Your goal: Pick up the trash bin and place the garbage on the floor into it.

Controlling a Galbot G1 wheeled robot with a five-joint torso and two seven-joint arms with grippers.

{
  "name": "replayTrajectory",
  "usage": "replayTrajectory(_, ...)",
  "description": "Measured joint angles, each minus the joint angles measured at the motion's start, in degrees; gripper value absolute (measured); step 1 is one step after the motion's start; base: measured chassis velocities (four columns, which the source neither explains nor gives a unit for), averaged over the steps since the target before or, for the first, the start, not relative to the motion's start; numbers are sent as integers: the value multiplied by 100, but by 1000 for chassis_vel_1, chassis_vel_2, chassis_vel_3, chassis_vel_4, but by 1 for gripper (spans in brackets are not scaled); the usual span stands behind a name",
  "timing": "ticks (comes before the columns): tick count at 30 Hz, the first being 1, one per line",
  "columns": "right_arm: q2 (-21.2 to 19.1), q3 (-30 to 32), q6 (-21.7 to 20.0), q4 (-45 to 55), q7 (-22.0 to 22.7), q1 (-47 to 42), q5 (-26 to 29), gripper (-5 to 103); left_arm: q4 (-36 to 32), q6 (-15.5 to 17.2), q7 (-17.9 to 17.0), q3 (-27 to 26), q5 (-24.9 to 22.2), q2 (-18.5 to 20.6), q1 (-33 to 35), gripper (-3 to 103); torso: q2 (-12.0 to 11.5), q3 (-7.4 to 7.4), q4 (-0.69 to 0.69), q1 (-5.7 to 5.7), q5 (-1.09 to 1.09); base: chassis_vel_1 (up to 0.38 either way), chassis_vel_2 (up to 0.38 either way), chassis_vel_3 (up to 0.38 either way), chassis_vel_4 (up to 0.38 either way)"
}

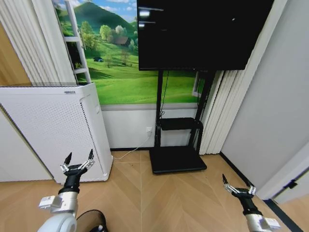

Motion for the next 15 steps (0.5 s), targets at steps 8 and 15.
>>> replayTrajectory(8,-91,-24,-51,135,-2,-14,55,100,-45,-1,6,-58,-36,13,3,100,198,120,0,79,0,0,0,0,0)
replayTrajectory(15,-179,28,-68,251,-44,-72,146,100,-37,6,18,-44,-52,-48,-6,100,393,237,0,156,0,0,0,0,0)
